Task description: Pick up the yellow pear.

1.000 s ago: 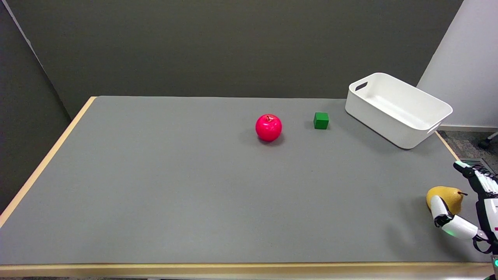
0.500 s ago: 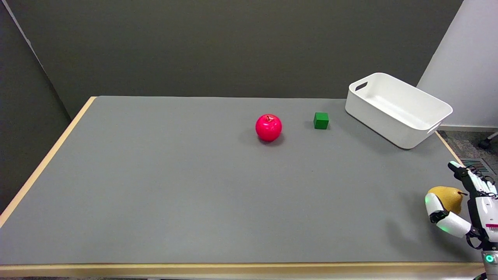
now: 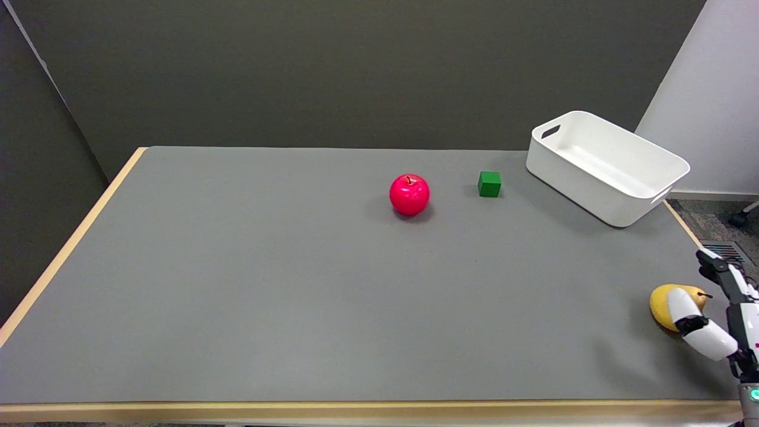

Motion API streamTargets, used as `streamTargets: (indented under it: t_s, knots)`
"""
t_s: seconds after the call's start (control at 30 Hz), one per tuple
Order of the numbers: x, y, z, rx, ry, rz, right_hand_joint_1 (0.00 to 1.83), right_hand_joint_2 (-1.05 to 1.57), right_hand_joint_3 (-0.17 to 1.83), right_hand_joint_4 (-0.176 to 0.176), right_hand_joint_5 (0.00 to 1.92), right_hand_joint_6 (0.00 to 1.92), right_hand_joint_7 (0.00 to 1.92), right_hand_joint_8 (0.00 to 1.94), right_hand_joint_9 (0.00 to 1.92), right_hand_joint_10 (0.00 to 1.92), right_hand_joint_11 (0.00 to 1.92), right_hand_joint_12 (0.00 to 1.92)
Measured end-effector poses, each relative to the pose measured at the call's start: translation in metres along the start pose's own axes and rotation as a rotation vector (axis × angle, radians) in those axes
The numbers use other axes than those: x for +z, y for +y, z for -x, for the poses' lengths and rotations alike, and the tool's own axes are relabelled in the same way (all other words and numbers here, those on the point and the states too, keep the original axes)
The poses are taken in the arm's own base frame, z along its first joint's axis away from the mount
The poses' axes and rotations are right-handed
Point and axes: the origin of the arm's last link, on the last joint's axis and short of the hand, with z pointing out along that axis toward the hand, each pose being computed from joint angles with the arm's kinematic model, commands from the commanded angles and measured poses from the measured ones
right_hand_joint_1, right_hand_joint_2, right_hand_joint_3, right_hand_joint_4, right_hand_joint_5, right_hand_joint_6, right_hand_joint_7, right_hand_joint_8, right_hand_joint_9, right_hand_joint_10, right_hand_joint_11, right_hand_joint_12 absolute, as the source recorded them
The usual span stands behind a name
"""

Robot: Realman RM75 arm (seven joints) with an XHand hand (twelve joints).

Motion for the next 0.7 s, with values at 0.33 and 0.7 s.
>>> streamTargets:
  t_s: [0.33, 0.7]
  knots:
    - [-0.005, 0.013, -0.005, 0.086, 0.024, 0.077, 0.28, 0.57, 0.97, -0.014, 0.16, 0.44, 0.2, 0.35, 0.15, 0.67, 0.0, 0.93]
    - [-0.005, 0.019, 0.0, 0.186, 0.016, 0.122, 0.2, 0.56, 0.96, -0.01, 0.16, 0.44, 0.22, 0.35, 0.15, 0.69, 0.0, 0.97]
